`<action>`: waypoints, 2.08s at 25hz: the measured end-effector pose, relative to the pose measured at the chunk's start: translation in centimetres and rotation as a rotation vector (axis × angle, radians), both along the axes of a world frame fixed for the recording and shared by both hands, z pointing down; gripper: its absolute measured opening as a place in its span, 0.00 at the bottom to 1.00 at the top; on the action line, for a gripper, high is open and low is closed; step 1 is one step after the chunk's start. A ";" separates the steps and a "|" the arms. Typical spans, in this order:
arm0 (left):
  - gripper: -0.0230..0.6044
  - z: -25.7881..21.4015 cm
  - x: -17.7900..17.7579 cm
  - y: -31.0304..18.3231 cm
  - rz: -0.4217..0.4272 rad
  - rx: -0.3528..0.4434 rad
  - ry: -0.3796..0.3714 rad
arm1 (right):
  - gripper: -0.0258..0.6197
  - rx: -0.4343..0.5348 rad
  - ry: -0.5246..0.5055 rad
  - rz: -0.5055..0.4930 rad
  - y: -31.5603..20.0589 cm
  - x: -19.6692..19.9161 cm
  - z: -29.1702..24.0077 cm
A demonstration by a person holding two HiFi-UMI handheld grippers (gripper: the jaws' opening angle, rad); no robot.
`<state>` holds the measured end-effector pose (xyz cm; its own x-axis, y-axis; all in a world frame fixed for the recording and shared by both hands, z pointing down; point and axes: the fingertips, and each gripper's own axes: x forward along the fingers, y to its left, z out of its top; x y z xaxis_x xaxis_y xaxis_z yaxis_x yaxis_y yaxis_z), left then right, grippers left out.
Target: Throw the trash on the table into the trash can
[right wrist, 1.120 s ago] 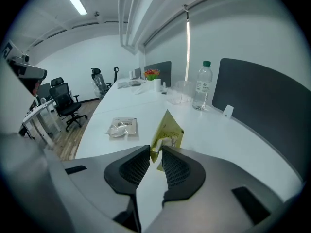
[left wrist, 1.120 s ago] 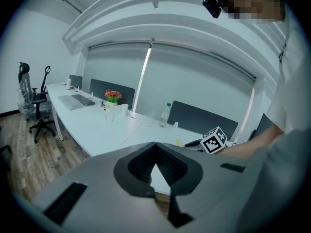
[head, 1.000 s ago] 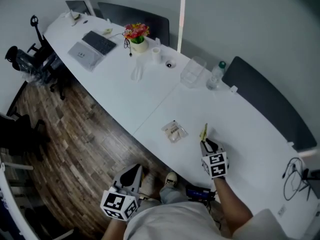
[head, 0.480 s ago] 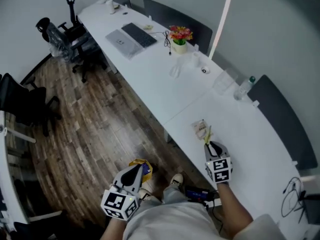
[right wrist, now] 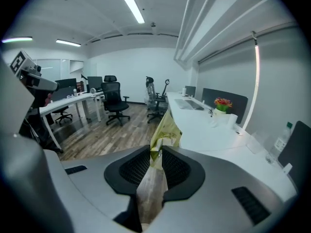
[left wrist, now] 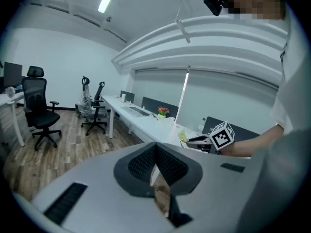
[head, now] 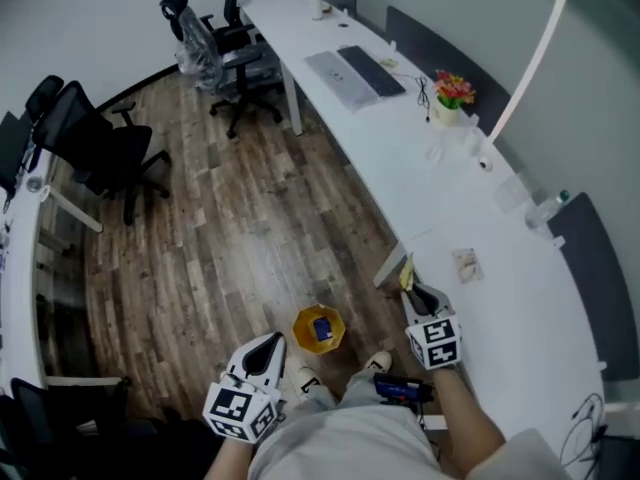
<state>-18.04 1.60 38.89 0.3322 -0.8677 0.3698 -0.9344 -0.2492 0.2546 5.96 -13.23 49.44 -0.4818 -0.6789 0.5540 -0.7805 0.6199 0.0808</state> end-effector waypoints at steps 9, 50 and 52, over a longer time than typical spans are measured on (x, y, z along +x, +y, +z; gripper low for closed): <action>0.04 0.1 -7.9 5.9 -0.136 0.020 0.004 | 0.19 -0.019 -0.050 -0.205 5.4 -12.2 -0.2; 0.04 29.1 -9.0 -0.4 -0.280 -0.157 0.060 | 0.17 -0.384 0.062 -0.642 10.2 -14.4 40.1; 0.04 32.5 -9.0 -0.1 -0.293 -0.170 0.072 | 0.17 -0.414 0.082 -0.649 11.1 -14.5 44.3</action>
<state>-27.00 1.47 71.35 0.1080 -0.8581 0.5019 -0.9381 0.0791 0.3372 -8.50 -2.15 93.72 -0.6591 -0.0039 0.7521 -0.2517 0.9435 -0.2157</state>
